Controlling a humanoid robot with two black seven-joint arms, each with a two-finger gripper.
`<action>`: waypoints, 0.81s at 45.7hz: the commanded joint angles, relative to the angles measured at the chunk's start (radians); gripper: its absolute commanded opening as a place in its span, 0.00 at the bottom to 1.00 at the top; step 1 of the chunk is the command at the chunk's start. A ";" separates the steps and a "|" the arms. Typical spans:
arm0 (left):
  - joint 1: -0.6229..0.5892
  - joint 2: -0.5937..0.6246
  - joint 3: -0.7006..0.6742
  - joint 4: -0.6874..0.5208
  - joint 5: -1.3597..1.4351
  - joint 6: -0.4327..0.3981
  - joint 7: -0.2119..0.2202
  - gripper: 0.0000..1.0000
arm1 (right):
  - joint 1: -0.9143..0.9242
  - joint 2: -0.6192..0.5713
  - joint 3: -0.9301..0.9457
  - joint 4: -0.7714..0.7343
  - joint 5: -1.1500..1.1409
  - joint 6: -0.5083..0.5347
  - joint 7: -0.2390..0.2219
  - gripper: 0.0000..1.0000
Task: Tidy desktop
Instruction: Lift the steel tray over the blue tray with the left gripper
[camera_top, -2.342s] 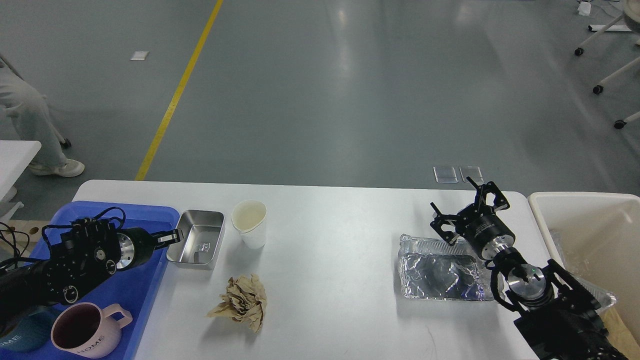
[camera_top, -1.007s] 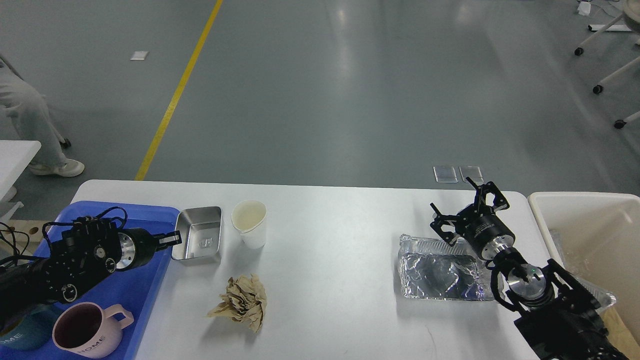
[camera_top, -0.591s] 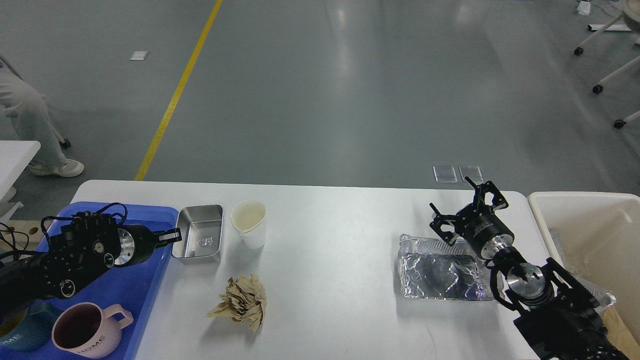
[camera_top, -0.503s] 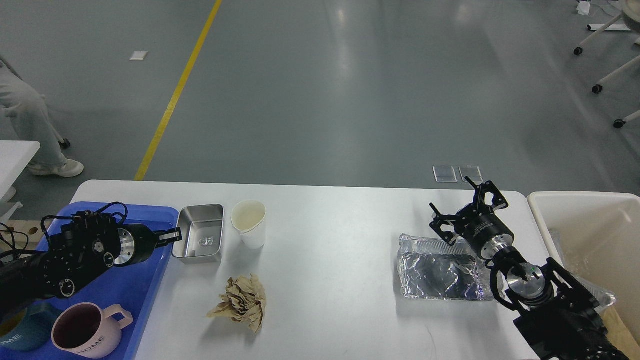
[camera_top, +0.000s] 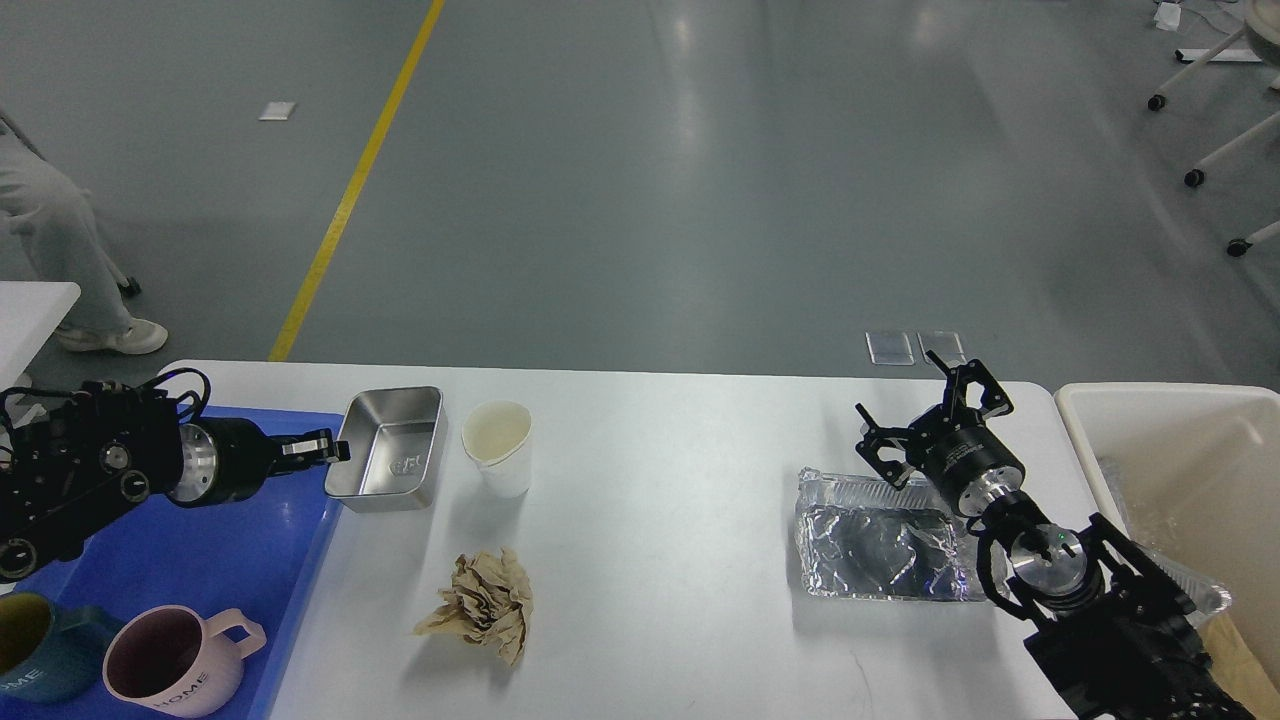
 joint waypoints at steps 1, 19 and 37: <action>0.002 0.127 -0.076 -0.143 -0.004 -0.065 0.006 0.01 | 0.000 0.002 0.000 0.000 0.000 0.000 0.000 1.00; 0.009 0.393 -0.277 -0.232 -0.128 -0.294 0.003 0.00 | 0.006 0.003 0.000 -0.002 0.000 -0.001 0.000 1.00; 0.009 0.532 -0.472 -0.232 -0.139 -0.479 -0.005 0.00 | 0.009 0.008 0.000 0.001 0.000 -0.001 0.000 1.00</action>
